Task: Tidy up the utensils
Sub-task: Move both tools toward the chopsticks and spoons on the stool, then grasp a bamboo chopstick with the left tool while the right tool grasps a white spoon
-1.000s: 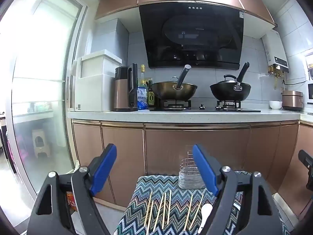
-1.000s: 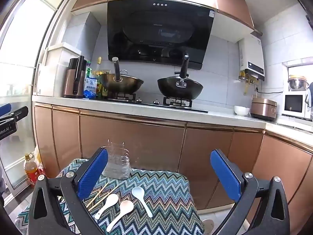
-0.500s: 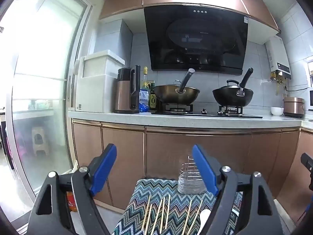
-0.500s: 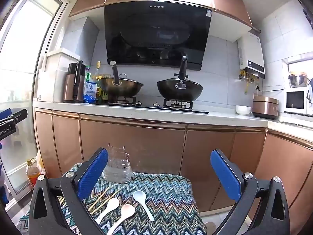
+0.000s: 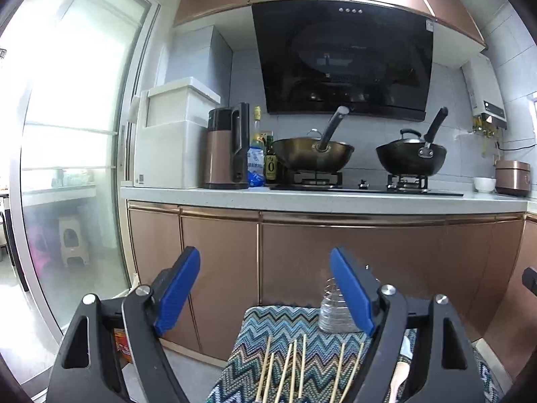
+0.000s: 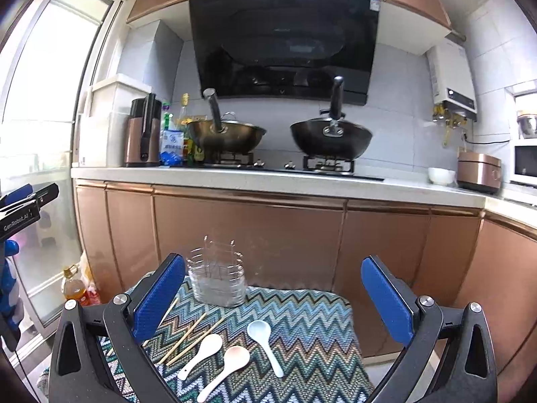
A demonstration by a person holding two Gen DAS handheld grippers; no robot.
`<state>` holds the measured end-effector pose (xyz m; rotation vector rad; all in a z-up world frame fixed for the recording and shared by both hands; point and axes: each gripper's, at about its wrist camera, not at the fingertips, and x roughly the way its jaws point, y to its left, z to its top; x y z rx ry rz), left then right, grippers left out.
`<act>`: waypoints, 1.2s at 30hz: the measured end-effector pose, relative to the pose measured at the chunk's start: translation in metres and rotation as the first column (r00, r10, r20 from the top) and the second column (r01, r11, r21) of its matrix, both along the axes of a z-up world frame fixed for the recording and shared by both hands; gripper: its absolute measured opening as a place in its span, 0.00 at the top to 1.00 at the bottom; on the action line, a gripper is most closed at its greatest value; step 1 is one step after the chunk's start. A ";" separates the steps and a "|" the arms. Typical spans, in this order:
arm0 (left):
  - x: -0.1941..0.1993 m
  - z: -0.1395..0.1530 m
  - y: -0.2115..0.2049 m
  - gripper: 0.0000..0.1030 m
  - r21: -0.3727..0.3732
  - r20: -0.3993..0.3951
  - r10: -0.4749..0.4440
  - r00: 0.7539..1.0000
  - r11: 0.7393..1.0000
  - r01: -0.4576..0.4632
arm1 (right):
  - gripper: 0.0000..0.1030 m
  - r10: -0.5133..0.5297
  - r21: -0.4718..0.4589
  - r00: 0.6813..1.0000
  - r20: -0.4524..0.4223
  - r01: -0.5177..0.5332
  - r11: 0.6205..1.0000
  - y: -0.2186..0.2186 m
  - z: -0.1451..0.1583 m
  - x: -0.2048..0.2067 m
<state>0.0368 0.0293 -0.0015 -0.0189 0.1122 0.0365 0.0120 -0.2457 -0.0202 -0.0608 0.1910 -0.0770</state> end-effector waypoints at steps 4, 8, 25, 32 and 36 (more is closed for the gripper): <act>0.018 -0.008 0.011 0.23 -0.012 -0.056 -0.007 0.998 1.000 0.007 | 0.00 0.045 0.003 0.999 -0.029 -0.045 0.999 0.006 -0.009 0.014; 0.034 -0.016 0.017 0.23 -0.023 -0.092 -0.012 0.996 1.000 0.010 | 0.00 0.059 0.013 0.997 -0.048 -0.058 0.998 0.005 -0.016 0.027; 0.089 -0.045 0.029 0.23 -0.089 -0.207 -0.056 0.977 0.995 0.038 | 0.07 0.137 0.055 0.978 -0.157 -0.130 0.990 -0.004 -0.043 0.086; 0.137 -0.081 0.031 0.24 -0.151 -0.419 -0.195 0.887 0.978 0.143 | 0.31 0.348 0.188 0.856 -0.382 -0.297 0.936 0.003 -0.087 0.148; 0.176 -0.111 0.029 0.25 -0.242 -0.557 -0.302 0.773 0.950 0.197 | 0.41 0.465 0.285 0.723 -0.511 -0.367 0.885 0.012 -0.122 0.182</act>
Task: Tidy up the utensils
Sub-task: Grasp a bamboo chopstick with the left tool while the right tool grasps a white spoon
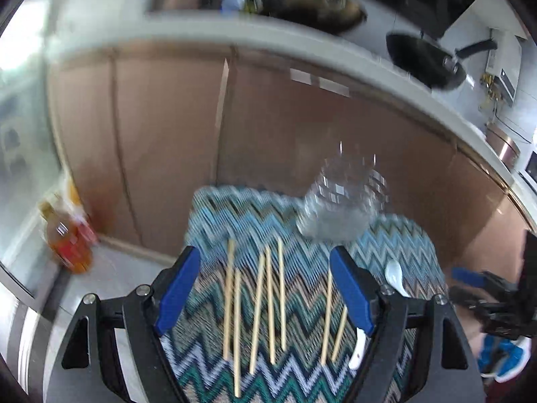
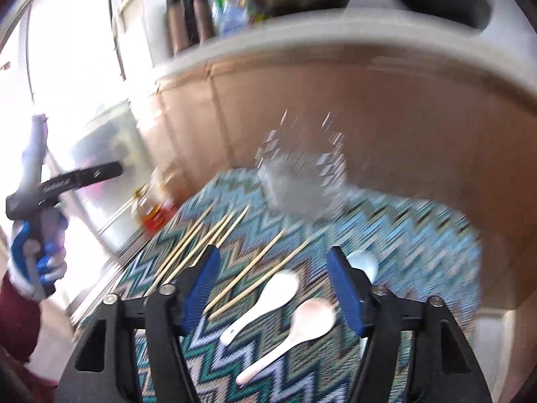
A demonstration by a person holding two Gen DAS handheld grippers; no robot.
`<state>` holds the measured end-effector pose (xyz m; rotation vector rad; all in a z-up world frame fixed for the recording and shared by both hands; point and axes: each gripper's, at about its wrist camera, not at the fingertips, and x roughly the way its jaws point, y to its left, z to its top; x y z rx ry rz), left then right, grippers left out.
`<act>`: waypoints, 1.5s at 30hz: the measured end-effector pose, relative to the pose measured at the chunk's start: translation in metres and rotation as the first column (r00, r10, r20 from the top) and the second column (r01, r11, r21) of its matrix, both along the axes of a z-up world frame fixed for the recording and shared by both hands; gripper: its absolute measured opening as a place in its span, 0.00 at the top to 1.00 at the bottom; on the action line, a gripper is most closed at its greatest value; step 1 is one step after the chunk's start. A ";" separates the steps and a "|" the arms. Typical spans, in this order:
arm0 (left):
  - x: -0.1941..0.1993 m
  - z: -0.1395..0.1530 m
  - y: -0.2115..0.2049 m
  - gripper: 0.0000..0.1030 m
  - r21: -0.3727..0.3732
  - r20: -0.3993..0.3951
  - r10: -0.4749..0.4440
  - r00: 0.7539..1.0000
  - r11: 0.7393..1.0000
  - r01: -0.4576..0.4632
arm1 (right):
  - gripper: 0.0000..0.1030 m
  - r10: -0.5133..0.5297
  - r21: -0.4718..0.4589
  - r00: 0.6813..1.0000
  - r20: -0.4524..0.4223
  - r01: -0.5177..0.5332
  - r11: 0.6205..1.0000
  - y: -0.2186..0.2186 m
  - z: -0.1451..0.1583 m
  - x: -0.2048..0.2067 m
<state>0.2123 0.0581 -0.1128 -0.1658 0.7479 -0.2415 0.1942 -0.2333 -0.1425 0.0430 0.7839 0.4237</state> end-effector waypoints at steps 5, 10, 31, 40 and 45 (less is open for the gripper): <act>0.034 -0.039 -0.006 0.37 -0.024 -0.180 -0.069 0.981 0.998 0.065 | 0.51 0.074 0.028 0.986 -0.152 -0.071 0.997 0.007 -0.037 0.031; 0.067 -0.081 -0.008 0.58 -0.069 -0.353 -0.118 0.928 0.993 0.100 | 0.57 0.110 0.072 0.958 -0.264 -0.095 0.993 0.000 -0.054 0.061; 0.128 -0.151 -0.009 0.89 -0.004 -0.565 -0.063 0.823 0.997 0.074 | 0.75 0.193 0.051 0.902 -0.385 -0.189 0.981 0.008 -0.094 0.108; 0.131 -0.162 -0.008 0.89 0.008 -0.591 -0.071 0.804 0.996 0.094 | 0.77 0.220 0.035 0.879 -0.424 -0.227 0.973 0.012 -0.105 0.118; 0.133 -0.165 -0.012 0.89 0.012 -0.593 -0.075 0.802 0.995 0.101 | 0.77 0.233 0.031 0.867 -0.441 -0.245 0.969 0.011 -0.109 0.122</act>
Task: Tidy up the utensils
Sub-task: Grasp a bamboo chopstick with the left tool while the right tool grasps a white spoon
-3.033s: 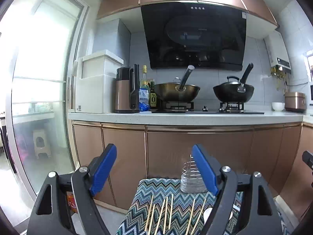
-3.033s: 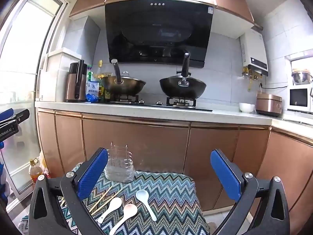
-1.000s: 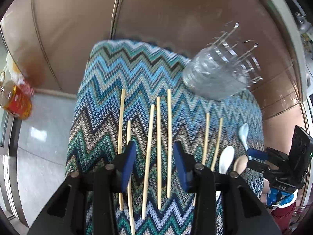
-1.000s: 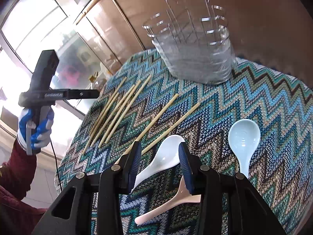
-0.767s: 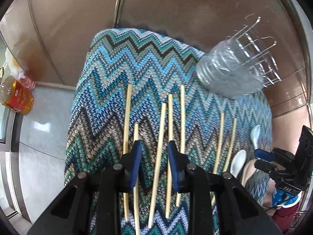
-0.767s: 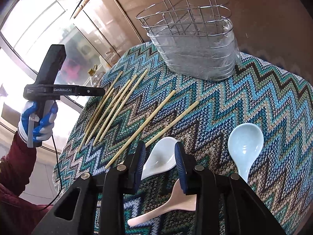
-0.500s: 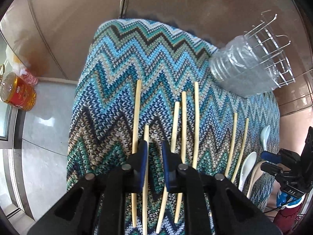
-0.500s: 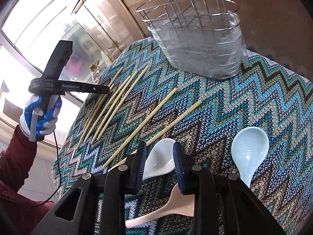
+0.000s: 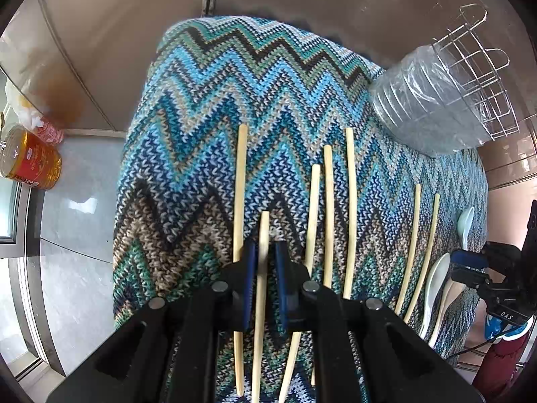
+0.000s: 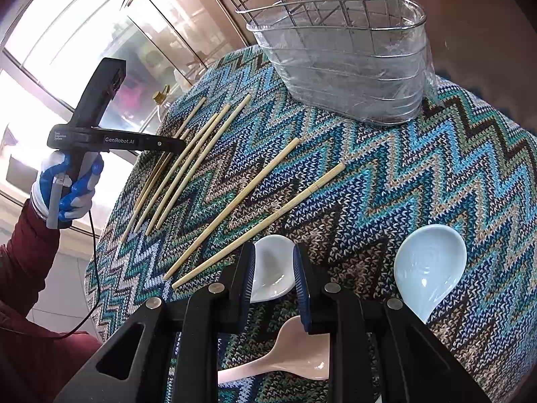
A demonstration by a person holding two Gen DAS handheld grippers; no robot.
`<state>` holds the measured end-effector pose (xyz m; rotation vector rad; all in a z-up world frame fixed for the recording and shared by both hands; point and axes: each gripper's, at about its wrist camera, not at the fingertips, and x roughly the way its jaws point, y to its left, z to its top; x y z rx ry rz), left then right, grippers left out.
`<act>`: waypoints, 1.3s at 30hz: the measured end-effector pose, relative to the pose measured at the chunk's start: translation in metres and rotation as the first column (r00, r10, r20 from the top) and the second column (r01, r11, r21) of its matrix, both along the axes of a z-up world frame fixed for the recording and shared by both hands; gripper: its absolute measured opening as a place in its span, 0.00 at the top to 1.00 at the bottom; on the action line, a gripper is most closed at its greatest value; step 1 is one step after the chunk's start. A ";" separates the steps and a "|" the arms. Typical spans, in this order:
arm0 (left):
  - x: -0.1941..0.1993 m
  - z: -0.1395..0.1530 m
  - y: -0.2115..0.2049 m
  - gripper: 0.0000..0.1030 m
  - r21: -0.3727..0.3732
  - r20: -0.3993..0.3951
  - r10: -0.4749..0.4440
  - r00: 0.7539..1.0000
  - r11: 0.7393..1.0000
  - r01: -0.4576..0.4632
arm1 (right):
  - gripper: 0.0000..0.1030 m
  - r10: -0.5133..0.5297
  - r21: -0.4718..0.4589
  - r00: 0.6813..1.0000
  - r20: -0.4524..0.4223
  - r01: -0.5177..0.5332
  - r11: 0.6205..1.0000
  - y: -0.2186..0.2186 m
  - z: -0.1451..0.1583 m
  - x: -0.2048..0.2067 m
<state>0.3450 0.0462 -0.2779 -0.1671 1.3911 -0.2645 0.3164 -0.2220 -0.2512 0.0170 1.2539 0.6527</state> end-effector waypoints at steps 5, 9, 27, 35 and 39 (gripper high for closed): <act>0.001 -0.001 -0.002 0.89 0.006 0.002 -0.005 1.000 1.000 0.005 | 0.77 0.036 -0.009 0.999 -0.008 -0.036 0.999 0.000 0.002 -0.001; 0.001 0.000 -0.003 0.90 0.011 0.004 -0.002 1.000 1.000 0.002 | 0.75 0.059 -0.036 0.998 -0.022 -0.059 0.998 0.000 -0.003 -0.002; 0.000 0.000 -0.002 0.95 0.039 0.018 0.007 1.000 0.999 -0.007 | 0.92 0.094 -0.078 0.995 -0.033 -0.096 0.992 0.012 -0.017 0.002; -0.020 0.025 0.000 0.95 0.027 0.109 0.017 0.994 0.999 -0.020 | 0.95 0.100 -0.112 0.990 0.099 -0.089 0.990 0.021 0.017 -0.023; -0.041 0.049 0.007 0.95 0.006 0.183 0.015 0.983 1.000 -0.017 | 0.96 0.073 -0.121 0.979 0.190 -0.050 0.991 0.020 0.044 -0.046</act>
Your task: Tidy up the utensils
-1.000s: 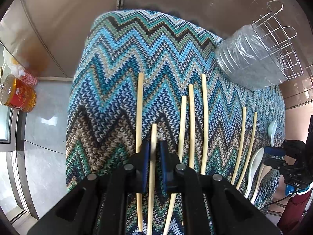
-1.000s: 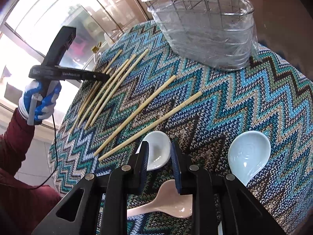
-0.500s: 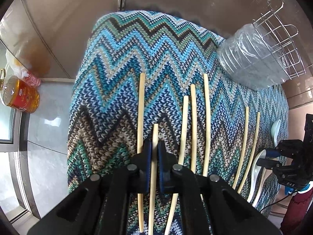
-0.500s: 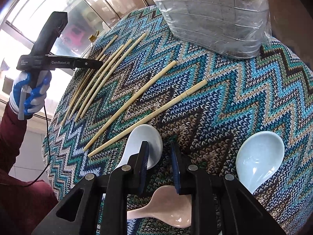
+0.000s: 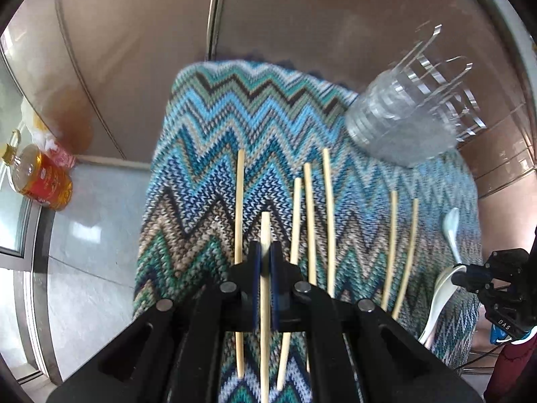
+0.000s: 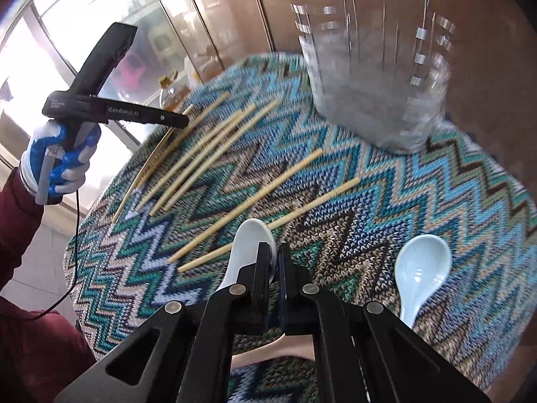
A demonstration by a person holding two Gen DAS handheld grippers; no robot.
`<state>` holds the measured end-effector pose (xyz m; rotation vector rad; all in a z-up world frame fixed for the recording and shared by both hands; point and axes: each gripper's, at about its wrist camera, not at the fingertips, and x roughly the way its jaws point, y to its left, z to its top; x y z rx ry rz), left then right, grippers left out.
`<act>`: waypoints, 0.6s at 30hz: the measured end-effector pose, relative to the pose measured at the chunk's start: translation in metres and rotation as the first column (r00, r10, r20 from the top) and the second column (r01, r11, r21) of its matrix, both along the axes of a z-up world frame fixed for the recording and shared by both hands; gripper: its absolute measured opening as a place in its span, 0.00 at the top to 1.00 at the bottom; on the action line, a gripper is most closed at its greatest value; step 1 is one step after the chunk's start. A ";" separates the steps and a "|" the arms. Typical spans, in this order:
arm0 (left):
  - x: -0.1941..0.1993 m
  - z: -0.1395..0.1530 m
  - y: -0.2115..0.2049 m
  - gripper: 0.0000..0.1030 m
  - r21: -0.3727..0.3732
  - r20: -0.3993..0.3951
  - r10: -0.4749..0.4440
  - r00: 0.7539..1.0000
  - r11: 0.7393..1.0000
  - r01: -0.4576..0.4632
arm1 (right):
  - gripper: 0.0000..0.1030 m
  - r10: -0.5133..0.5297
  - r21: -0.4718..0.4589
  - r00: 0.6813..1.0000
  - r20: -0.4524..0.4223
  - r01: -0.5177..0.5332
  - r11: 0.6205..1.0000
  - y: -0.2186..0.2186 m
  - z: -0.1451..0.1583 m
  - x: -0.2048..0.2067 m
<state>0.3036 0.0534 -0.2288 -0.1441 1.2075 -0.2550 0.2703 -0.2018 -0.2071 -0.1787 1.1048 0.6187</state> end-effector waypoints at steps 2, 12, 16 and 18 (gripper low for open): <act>-0.012 0.014 0.004 0.95 -0.017 0.041 0.000 0.999 1.000 0.001 | 0.96 -0.016 -0.005 0.999 0.046 0.017 1.000 0.000 0.013 -0.010; -0.030 0.150 -0.002 0.96 -0.128 0.416 0.059 0.908 0.992 -0.006 | 0.96 -0.219 0.083 0.902 0.373 0.203 0.976 -0.014 0.122 -0.014; -0.021 0.204 -0.019 0.96 -0.226 0.579 0.136 0.804 0.974 -0.002 | 0.96 -0.320 0.135 0.796 0.515 0.293 0.947 -0.021 0.161 0.001; -0.013 0.220 -0.029 0.96 -0.275 0.637 0.188 0.748 0.962 -0.008 | 0.96 -0.366 0.170 0.731 0.576 0.331 0.928 -0.022 0.174 0.013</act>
